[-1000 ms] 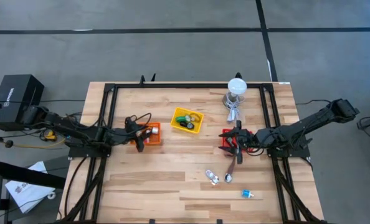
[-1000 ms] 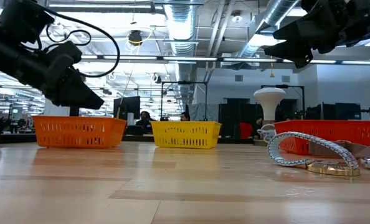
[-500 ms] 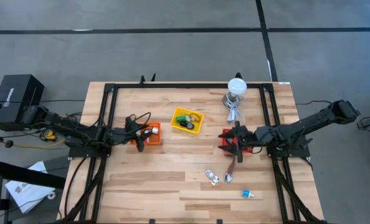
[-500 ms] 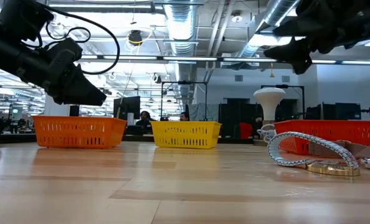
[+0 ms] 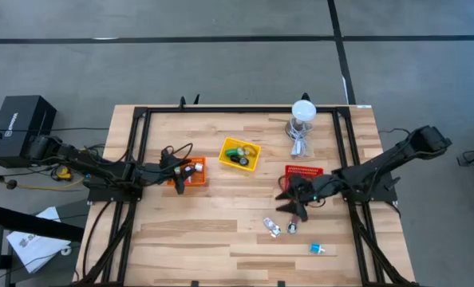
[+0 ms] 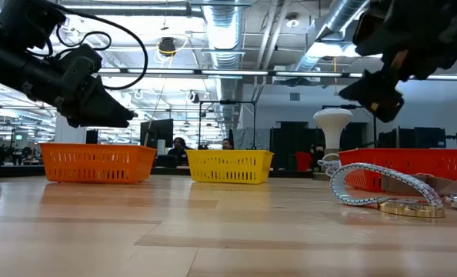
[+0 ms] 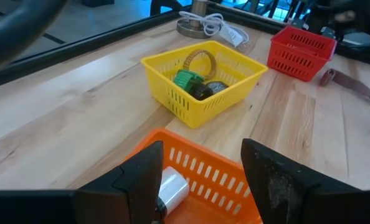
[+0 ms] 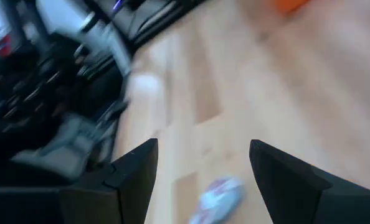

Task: Pick & Place Office items
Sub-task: Put the white wristwatch into the yellow bin

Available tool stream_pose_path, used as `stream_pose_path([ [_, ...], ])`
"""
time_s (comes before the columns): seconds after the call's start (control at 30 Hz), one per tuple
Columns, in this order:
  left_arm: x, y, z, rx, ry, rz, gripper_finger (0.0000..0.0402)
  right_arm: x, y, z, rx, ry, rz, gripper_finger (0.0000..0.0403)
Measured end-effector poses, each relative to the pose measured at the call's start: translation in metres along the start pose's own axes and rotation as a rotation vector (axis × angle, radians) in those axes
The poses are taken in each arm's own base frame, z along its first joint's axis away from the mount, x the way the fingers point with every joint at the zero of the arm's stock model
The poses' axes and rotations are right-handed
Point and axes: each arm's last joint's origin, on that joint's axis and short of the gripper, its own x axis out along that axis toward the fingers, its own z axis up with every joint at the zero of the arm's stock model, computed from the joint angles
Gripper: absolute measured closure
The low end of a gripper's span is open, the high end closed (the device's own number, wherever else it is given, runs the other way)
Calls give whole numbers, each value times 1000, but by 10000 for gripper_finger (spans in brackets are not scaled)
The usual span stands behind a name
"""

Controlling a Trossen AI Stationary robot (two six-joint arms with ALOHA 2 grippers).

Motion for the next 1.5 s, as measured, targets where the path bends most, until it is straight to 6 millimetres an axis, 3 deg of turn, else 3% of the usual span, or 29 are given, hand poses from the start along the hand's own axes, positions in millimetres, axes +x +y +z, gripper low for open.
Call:
stream_pose_path([
  [0.33,0,-1,1,-10,-12,-5,192,36,34,-8,107,286,142,159],
  [0.63,0,-1,2,-14,-18,-8,192,58,20,-32,343,503,-16,159],
  [0.97,0,-1,2,-17,-22,-9,192,72,8,-46,387,525,-81,159],
  [1.5,0,-1,3,-21,-28,-12,192,100,-13,-37,369,379,-2,159],
])
